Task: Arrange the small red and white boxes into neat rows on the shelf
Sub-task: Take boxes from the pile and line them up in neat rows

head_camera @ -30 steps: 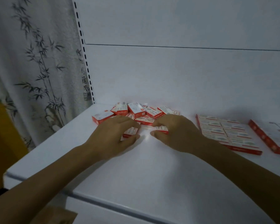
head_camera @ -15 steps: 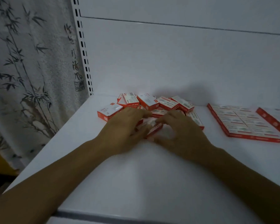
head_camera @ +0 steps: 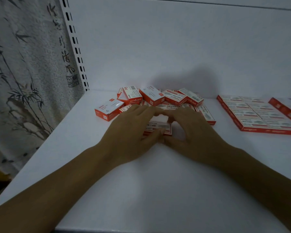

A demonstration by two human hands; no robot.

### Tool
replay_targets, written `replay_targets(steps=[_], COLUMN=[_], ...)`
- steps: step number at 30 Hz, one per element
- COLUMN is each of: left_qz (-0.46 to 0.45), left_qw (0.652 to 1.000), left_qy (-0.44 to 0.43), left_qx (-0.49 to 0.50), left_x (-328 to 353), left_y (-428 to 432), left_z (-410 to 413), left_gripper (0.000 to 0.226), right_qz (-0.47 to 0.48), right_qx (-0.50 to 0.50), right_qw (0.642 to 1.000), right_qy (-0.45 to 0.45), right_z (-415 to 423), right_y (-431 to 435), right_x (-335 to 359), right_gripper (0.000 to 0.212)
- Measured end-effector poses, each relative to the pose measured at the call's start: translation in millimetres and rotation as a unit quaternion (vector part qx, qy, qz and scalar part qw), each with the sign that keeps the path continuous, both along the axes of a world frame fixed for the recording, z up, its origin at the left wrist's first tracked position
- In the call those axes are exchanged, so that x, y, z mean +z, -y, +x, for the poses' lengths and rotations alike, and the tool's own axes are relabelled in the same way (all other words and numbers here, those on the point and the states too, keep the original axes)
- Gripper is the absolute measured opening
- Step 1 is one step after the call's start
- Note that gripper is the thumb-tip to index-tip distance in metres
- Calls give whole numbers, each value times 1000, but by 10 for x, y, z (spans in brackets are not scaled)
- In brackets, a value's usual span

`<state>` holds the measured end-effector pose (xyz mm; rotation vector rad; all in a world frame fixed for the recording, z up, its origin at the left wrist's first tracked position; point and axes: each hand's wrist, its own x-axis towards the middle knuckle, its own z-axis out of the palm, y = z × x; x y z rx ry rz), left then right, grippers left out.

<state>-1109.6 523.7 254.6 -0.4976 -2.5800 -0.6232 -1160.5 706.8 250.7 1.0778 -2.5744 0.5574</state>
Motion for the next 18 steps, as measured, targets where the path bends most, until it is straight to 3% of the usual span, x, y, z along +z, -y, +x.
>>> replay_targets(steps=[5, 11, 18], left_qz=[-5, 48, 102], left_qw=[1000, 997, 991], left_qy=[11, -54, -75], left_qx=[8, 16, 45], left_x=[2, 63, 89], left_y=[-9, 25, -20], left_z=[-6, 31, 89], left_gripper=[57, 73, 56], right_qz=[44, -75, -91], right_qx=[-2, -22, -17], right_qw=[999, 982, 973], right_qy=[-32, -169, -209], right_z=[48, 23, 27], right_y=[8, -68, -105], right_x=[37, 147, 143], right_gripper=[59, 48, 47])
